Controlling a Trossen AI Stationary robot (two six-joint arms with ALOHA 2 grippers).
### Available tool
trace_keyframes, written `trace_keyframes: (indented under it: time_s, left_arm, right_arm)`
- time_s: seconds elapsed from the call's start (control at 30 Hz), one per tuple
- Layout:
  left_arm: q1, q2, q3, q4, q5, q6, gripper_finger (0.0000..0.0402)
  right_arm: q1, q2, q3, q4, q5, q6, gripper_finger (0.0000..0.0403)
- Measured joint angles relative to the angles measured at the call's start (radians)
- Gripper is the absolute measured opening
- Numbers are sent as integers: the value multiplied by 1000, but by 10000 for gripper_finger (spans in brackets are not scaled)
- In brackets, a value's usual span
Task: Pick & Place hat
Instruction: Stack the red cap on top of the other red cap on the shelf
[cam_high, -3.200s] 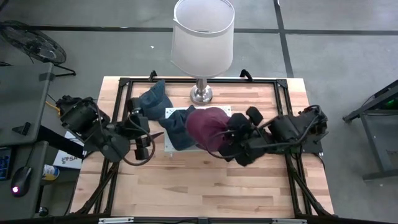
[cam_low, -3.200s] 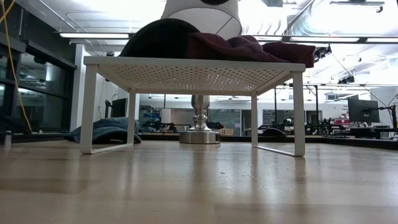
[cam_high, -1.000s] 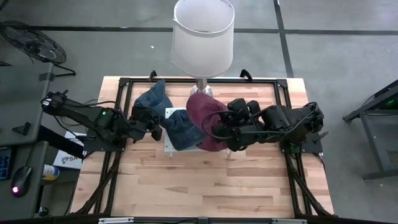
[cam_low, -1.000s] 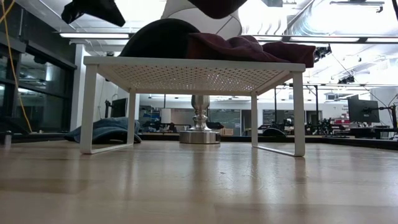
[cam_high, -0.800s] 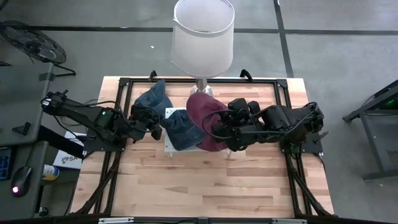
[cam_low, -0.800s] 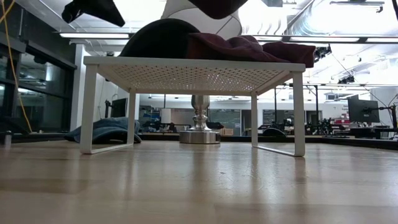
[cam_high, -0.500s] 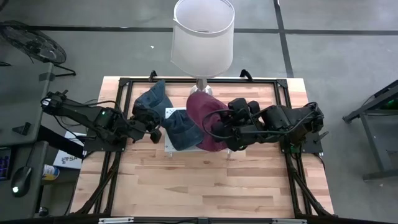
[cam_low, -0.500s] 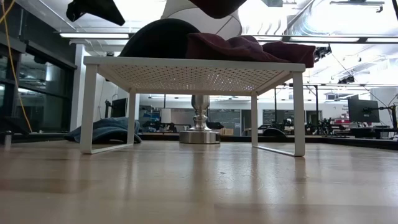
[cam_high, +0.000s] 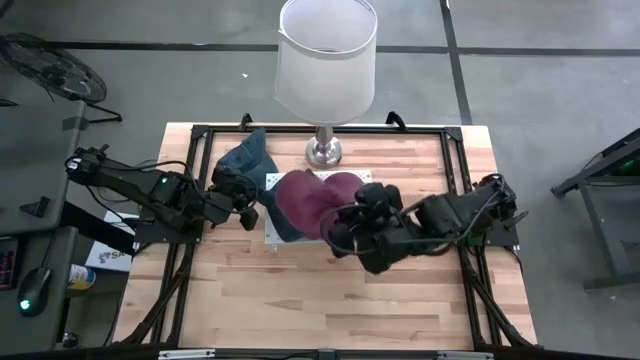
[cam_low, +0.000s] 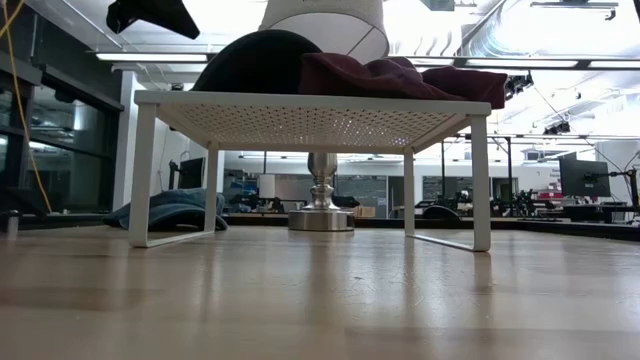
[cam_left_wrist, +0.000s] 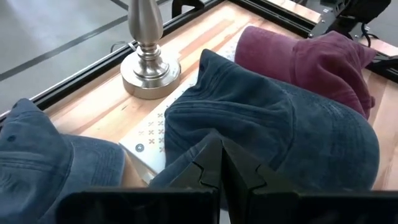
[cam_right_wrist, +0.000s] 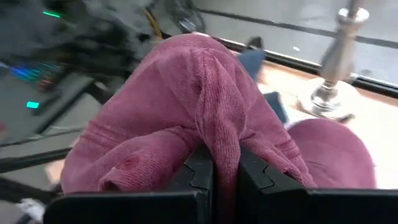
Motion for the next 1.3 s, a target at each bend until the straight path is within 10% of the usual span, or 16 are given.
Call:
trace_keyframes:
  time_s: [0.57,1.3]
  left_arm:
    - [0,0,0,3,21,0,0]
    - [0,1,0,8,43,-7,0]
  right_arm:
    - [123,85,0,-8,101,143,20]
    - [-69,91,-161,-237,13,271,20]
